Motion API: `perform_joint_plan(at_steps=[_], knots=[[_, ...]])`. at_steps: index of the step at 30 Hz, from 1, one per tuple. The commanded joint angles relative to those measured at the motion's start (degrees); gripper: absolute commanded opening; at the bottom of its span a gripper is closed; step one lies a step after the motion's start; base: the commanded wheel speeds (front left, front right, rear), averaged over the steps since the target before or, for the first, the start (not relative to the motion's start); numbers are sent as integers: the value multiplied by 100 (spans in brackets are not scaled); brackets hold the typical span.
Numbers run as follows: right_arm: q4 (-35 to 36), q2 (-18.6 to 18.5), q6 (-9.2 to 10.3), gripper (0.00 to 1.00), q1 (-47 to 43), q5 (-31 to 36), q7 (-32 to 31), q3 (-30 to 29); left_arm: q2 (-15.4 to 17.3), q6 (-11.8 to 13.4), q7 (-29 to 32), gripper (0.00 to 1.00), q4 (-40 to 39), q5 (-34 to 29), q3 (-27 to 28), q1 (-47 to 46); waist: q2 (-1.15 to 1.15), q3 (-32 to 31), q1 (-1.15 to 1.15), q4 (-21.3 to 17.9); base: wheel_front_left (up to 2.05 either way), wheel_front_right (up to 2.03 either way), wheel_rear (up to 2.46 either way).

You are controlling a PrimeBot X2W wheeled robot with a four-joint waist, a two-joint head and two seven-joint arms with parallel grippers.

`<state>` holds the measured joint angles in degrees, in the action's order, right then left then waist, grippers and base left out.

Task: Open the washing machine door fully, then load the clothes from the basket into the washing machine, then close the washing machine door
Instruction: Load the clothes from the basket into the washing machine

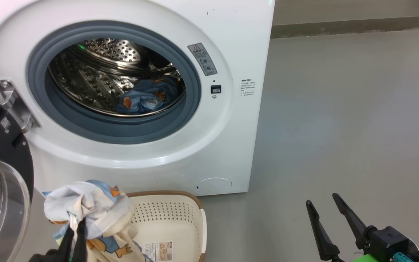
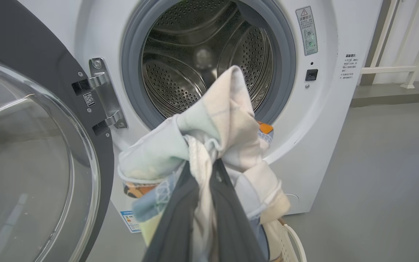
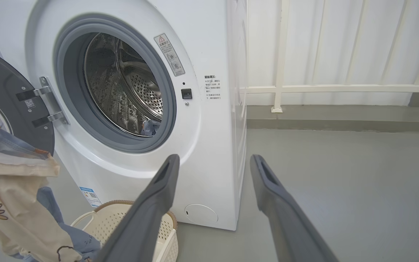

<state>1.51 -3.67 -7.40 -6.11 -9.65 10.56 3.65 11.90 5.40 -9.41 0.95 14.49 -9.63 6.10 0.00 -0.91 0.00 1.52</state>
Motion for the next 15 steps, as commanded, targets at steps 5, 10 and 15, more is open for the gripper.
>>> perform_joint_plan(at_steps=[5, 10, 15], knots=[[243, 7, -9, 100, 52, 80, -49, 156, 127, 83, 8, 0, -260, 85, 185, -85, 0, -5, 0, -4, 0, 0, 0], [268, 17, -9, 100, 52, 80, -50, 157, 121, 104, 9, 0, -289, 94, 156, -108, 0, 27, 0, 2, 0, 0, 0], [277, 19, -9, 100, 64, 82, -55, 163, 110, 110, -10, 0, -270, 105, 129, -147, 0, 53, 0, -3, 0, 0, 0]])
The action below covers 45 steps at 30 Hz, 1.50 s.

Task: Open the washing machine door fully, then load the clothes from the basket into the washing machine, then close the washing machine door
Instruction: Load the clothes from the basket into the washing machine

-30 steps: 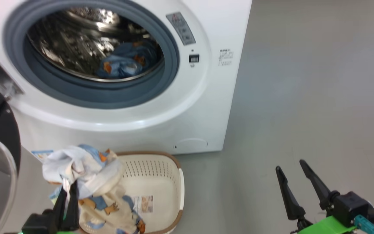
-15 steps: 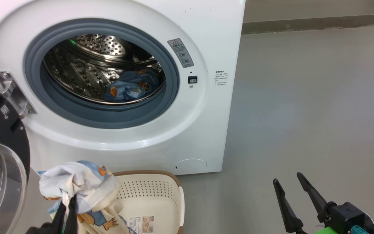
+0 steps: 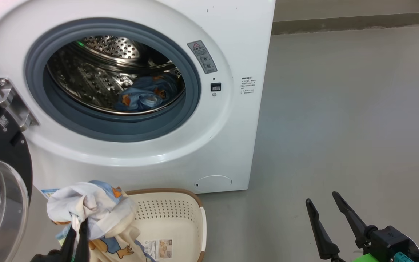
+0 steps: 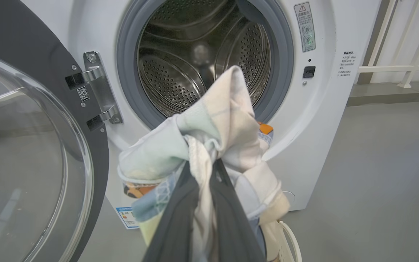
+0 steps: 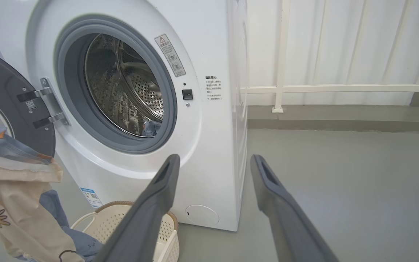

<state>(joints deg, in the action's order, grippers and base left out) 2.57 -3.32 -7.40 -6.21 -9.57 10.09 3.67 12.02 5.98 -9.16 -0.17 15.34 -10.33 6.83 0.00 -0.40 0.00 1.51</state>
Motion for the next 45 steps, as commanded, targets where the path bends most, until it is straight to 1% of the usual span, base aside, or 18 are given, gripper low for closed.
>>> perform_joint_plan(at_steps=[1, 11, 16, 25, 30, 33, 38, 39, 40, 41, 42, 43, 44, 45], knots=[[173, -17, -9, 100, 78, 76, -9, 161, 100, 49, -43, 0, -141, 24, 197, -236, 0, 9, 0, -3, 0, 0, 0], [226, -40, -9, 100, 122, 62, -13, 175, 94, 62, -101, 0, -4, 68, 186, -452, 0, 153, 0, -32, 0, 0, 0], [283, -66, -9, 100, 244, 46, 1, 183, 63, -5, -156, 0, 241, 154, 184, -834, 0, 443, 0, -111, 0, 0, 0], [307, -104, -9, 100, 667, -27, 99, 256, -25, -259, -345, 0, 1183, 422, 298, -2113, 0, 1232, 0, -369, 0, 0, 0], [245, -95, -9, 100, 976, -88, 222, 359, 43, -421, -347, 0, 1829, 505, 345, -3008, 0, 1730, 0, -550, 0, 0, 0], [193, -90, -9, 100, 1153, -129, 301, 390, 110, -547, -194, 0, 2238, 587, 358, -3571, 0, 2038, 0, -664, 0, 0, 0], [114, -77, -9, 100, 1433, -201, 411, 400, 284, -765, 307, 0, 2879, 707, 343, -4549, 0, 2565, 0, -848, 0, 0, 0], [114, -77, -9, 100, 1433, -201, 411, 400, 284, -765, 307, 0, 2879, 707, 343, -4549, 0, 2565, 0, -848, 0, 0, 0], [68, -67, -9, 100, 1552, -242, 443, 425, 405, -824, 496, 0, 3093, 731, 358, -4911, 0, 2756, 0, -944, 0, 0, 0], [47, -61, -9, 100, 1608, -264, 455, 439, 472, -848, 592, 0, 3185, 737, 364, -5077, 0, 2843, 0, -994, 0, 0, 0], [47, -61, -9, 100, 1608, -264, 455, 439, 472, -848, 592, 0, 3185, 737, 364, -5077, 0, 2843, 0, -994, 0, 0, 0], [2, -46, -9, 100, 1719, -313, 474, 471, 621, -904, 789, 0, 3358, 764, 386, -5406, 0, 3008, 0, -1098, 0, 0, 0], [2, -46, -9, 100, 1719, -313, 474, 471, 621, -904, 789, 0, 3358, 764, 386, -5406, 0, 3008, 0, -1098, 0, 0, 0], [-22, -37, -9, 100, 1771, -338, 479, 487, 703, -936, 912, 0, 3443, 766, 379, -5559, 0, 3083, 0, -1149, 0, 0, 0]])
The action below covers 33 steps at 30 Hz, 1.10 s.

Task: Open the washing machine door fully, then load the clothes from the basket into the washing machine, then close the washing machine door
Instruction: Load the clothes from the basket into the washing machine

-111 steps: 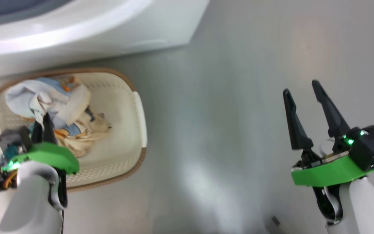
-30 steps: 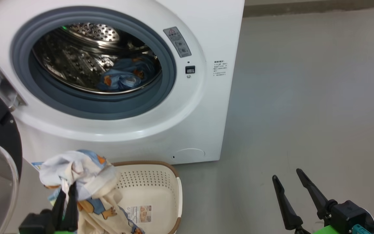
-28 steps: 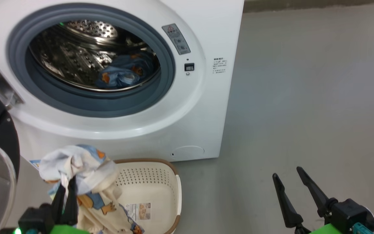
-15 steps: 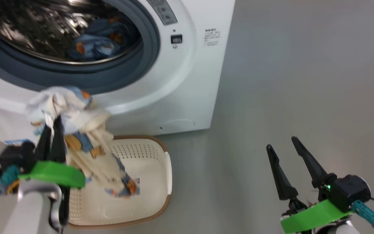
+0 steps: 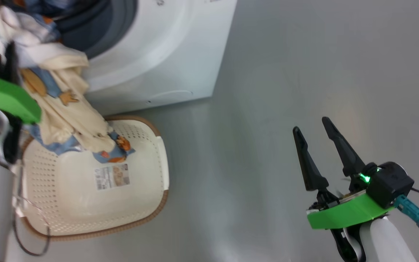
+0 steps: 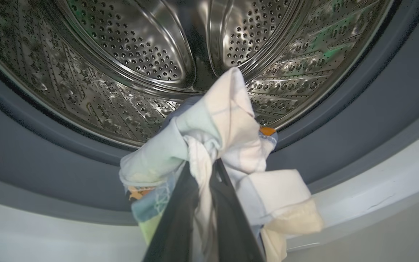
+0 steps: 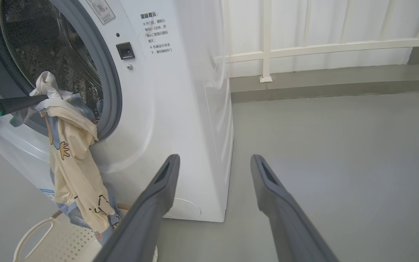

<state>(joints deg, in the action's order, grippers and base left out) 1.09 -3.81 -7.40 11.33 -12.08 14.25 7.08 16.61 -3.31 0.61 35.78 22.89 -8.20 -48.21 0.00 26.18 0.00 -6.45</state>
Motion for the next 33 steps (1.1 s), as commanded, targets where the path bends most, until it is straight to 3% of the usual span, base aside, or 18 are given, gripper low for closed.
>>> perform_joint_plan(at_steps=[1, 12, 21, 26, 33], knots=[[103, 19, -9, 100, 66, -112, 67, 164, 319, -26, 46, 0, -88, 13, 167, -207, 0, 496, 0, -402, 0, 0, 0], [206, 86, -9, 100, 457, -351, 73, 328, 1108, -114, 939, 0, 76, -88, 153, -1546, 0, 1086, 0, -952, 0, 0, 0], [214, 91, -9, 100, 598, -674, 74, 512, 1645, -3, 1179, 0, -111, -122, 328, -2364, 0, 1414, 0, -1357, 0, 0, 0], [204, 92, -9, 100, 646, -774, 74, 598, 1929, 123, 708, 0, -208, -237, 472, -2770, 0, 1511, 0, -1546, 0, 0, 0], [212, 92, -9, 100, 660, -850, 74, 688, 2244, 243, -484, 0, -341, -704, 387, -3313, 0, 1619, 0, -1710, 0, 0, 0]])
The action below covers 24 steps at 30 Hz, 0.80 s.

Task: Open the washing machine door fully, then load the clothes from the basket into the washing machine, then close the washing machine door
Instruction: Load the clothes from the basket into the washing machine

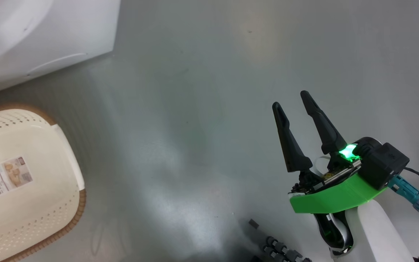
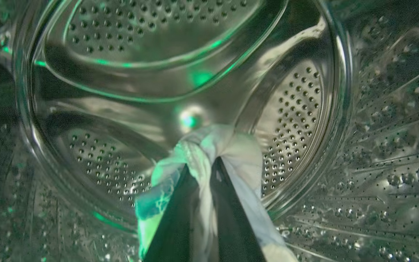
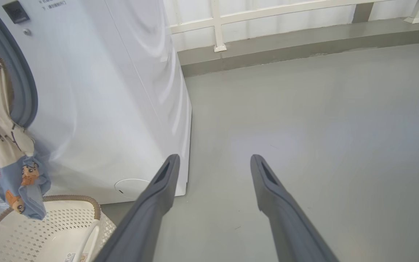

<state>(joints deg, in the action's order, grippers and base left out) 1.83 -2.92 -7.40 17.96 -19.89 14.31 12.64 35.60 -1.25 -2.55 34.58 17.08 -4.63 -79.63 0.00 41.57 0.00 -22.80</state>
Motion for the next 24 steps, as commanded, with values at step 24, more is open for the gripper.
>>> perform_joint_plan(at_steps=[24], knots=[[110, 4, -9, 100, 207, -22, 69, 160, 122, 140, 174, 0, 411, -4, -179, -180, 0, 272, 0, 101, 0, 0, 0]])
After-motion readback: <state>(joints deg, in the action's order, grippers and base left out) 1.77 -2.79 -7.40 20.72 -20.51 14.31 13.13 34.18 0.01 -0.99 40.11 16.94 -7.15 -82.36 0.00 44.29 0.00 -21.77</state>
